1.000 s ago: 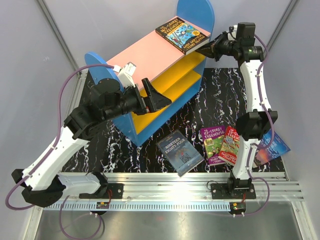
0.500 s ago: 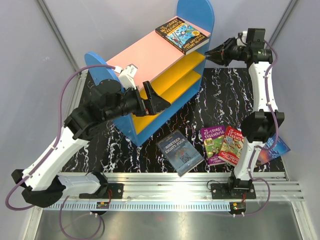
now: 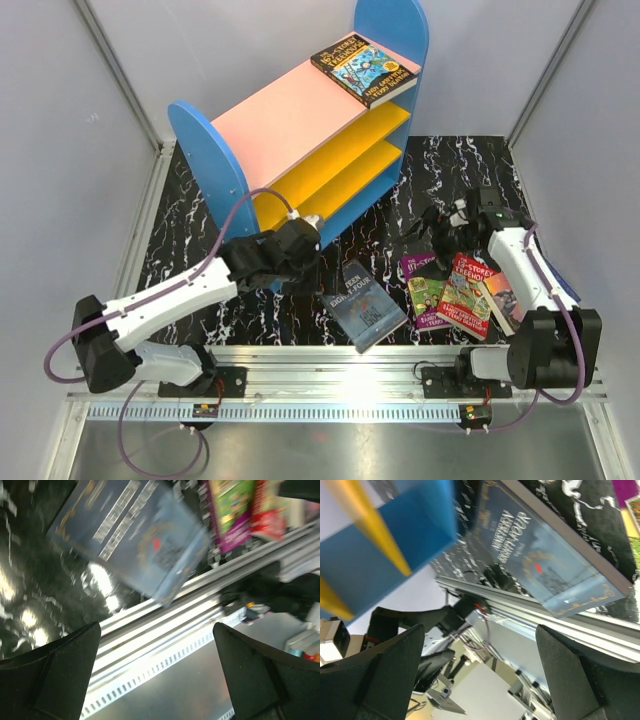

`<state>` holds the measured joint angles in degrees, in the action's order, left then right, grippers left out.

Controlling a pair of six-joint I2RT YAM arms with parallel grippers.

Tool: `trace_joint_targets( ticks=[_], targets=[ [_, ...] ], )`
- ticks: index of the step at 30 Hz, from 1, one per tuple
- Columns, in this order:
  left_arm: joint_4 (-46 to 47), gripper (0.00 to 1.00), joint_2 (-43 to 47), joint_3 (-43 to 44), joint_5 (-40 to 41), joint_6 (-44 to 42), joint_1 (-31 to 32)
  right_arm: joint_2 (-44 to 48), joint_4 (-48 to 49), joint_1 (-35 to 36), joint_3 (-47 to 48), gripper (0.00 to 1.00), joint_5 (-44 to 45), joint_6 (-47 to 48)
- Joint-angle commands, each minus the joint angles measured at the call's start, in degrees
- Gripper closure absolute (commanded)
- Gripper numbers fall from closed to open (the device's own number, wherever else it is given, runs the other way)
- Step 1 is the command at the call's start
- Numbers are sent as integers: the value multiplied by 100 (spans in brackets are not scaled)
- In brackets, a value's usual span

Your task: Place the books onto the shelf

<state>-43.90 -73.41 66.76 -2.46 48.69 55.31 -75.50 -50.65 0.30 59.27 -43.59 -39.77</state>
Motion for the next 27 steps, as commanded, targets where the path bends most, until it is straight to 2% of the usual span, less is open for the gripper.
trace_joint_targets(
  ticks=[1,4,11,19,27],
  targets=[
    [100,1,99,-285,359,562,164,159,450,172,-380,0,193,259],
    [241,1,-68,-629,386,782,296,133,933,313,-732,1,298,206],
    [786,1,-683,-998,474,1309,691,-920,1979,612,-882,3,808,329],
    [1059,1,-2526,-735,1107,1863,1149,-2055,2718,1077,-811,5,1467,619],
    [1656,6,-3504,-682,1213,2145,1175,-2838,3623,1665,-1276,8,1433,392]
  ],
)
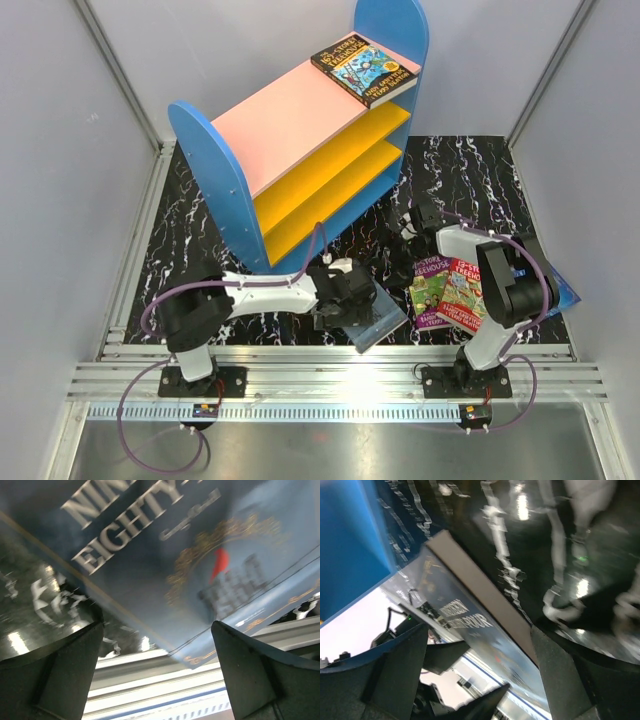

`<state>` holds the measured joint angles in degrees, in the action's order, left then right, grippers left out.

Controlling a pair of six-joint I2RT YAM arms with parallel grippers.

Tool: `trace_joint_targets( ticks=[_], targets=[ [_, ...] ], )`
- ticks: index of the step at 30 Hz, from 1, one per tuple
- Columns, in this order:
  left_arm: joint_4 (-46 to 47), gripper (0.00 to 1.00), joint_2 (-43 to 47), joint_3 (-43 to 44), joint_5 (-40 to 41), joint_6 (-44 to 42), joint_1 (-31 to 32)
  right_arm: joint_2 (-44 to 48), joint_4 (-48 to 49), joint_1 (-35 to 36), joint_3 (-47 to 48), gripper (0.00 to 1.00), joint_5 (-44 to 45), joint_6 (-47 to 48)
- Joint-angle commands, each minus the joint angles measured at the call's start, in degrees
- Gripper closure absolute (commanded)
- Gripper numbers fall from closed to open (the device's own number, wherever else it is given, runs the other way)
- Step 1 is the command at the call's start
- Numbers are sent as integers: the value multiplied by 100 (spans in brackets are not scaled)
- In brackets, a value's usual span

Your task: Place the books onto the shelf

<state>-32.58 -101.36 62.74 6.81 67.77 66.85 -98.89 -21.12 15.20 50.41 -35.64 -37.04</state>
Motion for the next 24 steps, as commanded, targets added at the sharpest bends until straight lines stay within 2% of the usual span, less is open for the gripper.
trace_joint_targets(
  ticks=[1,3,4,5,6,9,12,15,19,22,24],
  targets=[
    [629,8,-762,-271,269,237,21,-499,732,281,-470,8,611,66],
    [709,11,-806,-297,260,220,47,-403,987,395,-786,13,480,-118],
    [770,12,-789,-315,268,193,56,-333,1066,431,-901,19,409,-189],
    [927,13,-771,-332,268,149,56,-132,1171,431,-1137,32,348,-251],
    [990,14,-719,-324,260,62,56,-9,1163,431,-1235,37,286,-295],
    [1332,14,-657,-315,225,-193,56,527,1050,431,-1507,45,-13,-322],
    [1429,15,-630,-254,356,-255,56,1116,672,431,-1648,61,-197,-339],
    [1351,16,-683,-96,374,-360,56,1959,101,422,-1728,62,-163,-374],
    [1341,16,-745,-34,330,-413,56,3013,-794,431,-1579,56,-92,-401],
    [1350,16,-727,-25,295,-466,56,3366,-841,431,-1700,51,-145,-454],
    [1316,16,-710,10,295,-527,56,3385,-666,431,-1903,50,-189,-489]
  ],
)
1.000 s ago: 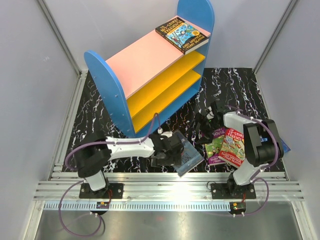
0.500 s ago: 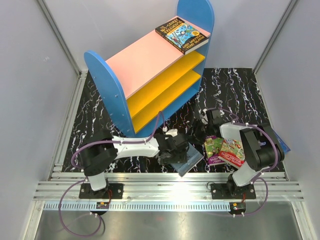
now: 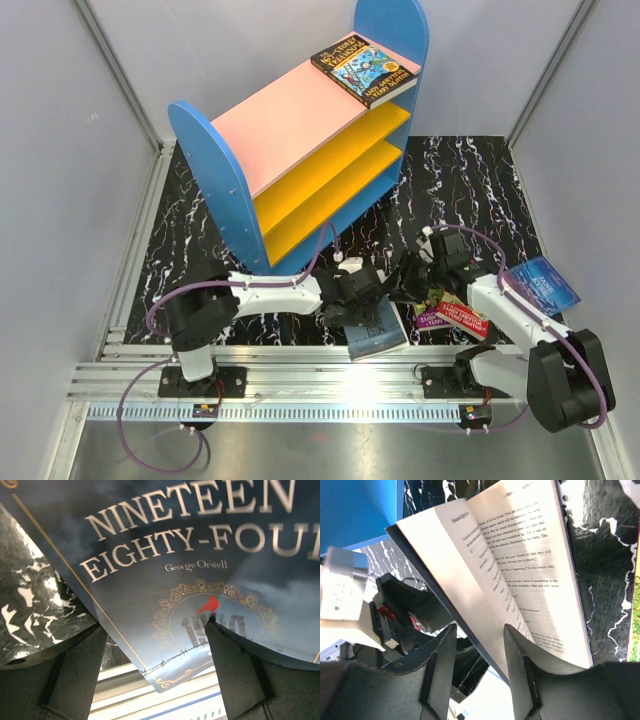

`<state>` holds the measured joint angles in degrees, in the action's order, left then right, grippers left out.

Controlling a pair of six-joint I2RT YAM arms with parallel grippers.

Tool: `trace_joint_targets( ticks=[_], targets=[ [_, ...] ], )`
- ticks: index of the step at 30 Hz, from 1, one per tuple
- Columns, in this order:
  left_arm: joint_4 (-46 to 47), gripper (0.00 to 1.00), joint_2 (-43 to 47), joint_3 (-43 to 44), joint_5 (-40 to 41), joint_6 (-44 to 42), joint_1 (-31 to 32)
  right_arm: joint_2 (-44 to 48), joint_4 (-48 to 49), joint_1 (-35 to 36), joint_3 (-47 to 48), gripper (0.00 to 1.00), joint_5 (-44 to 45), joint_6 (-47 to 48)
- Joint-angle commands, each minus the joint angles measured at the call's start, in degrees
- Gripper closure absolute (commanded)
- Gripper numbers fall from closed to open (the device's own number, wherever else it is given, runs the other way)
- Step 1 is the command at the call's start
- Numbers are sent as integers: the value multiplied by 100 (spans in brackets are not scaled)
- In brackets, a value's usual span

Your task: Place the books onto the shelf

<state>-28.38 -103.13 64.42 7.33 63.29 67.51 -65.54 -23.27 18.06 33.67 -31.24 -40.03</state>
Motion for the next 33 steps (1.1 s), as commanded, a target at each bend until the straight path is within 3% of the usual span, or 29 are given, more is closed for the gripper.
trace_joint_targets(
  ticks=[1,4,11,14,15,19,26,33],
  targets=[
    [861,16,-533,-141,225,-106,-9,-37,-181,145,-464,50,-663,-198],
    [738,17,-445,-123,233,-194,-9,-230,312,145,-930,50,-602,-233],
    [501,16,12,-237,321,-282,-9,-320,375,136,-1284,56,-207,-145],
    [299,16,179,-185,339,-352,-9,-48,288,145,-1275,71,-224,-259],
    [220,16,258,-150,382,-378,-9,58,227,145,-1240,84,-215,-294],
    [-80,5,976,-53,401,-738,-53,786,-535,145,-497,100,-137,-409],
    [-89,1,2365,-140,-196,-1142,-378,1394,-2154,145,1465,100,153,-207],
    [814,1,3605,-18,-1119,-1293,-1019,1658,-3210,153,3170,100,338,-93]
  ],
)
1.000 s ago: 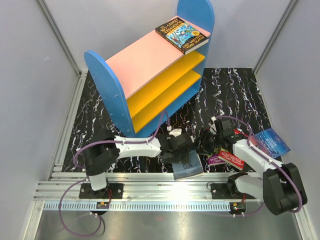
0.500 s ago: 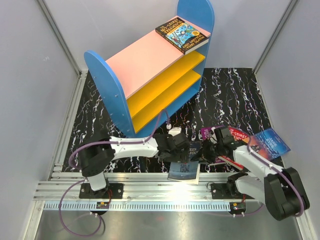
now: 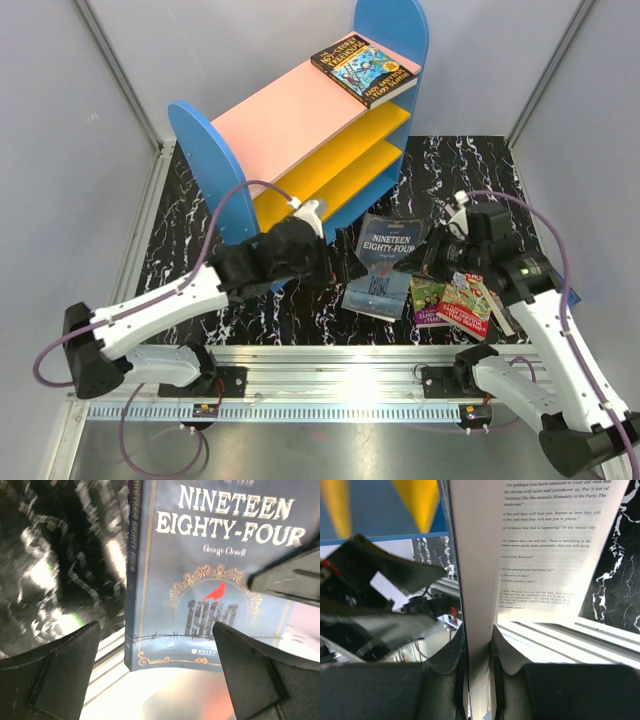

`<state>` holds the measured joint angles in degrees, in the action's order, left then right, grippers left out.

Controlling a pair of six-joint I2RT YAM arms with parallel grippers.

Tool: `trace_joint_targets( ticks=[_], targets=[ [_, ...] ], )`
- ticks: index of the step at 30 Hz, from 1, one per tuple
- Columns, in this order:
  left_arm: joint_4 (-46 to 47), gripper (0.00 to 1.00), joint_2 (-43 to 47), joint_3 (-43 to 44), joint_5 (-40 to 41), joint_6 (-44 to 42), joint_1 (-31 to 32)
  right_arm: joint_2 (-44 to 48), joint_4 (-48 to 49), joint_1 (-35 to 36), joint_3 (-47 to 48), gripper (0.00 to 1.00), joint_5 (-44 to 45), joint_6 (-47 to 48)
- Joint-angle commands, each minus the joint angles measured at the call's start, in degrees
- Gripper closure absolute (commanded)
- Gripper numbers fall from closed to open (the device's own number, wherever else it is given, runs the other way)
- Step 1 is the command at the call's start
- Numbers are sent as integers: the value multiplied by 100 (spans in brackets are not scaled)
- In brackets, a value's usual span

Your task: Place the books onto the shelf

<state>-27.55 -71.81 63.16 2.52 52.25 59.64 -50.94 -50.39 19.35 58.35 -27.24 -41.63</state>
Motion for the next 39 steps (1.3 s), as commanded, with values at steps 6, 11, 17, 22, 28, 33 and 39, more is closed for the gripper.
trace_joint_targets(
  ticks=[6,11,17,22,28,33,39],
  targets=[
    [1252,1,493,425,-1473,-232,-708,277,-393,16,1706,100,-579,-258],
    [1850,1,194,505,-2036,-154,-708,619,152,16,1601,100,-1335,-583],
    [2920,25,-25,399,-2765,338,-708,1024,803,16,1100,100,-1697,-1119],
    [2773,100,-44,750,-2810,330,-708,937,532,16,1055,96,-1354,-857],
    [2124,100,-34,1470,-2591,137,-717,402,-330,16,1898,0,-389,-277],
    [1185,100,-271,2577,-1669,-22,-717,76,-1330,16,2977,0,508,-162],
    [1057,100,-781,3544,-551,232,-796,434,-1817,16,3167,0,861,-846]
  ],
)
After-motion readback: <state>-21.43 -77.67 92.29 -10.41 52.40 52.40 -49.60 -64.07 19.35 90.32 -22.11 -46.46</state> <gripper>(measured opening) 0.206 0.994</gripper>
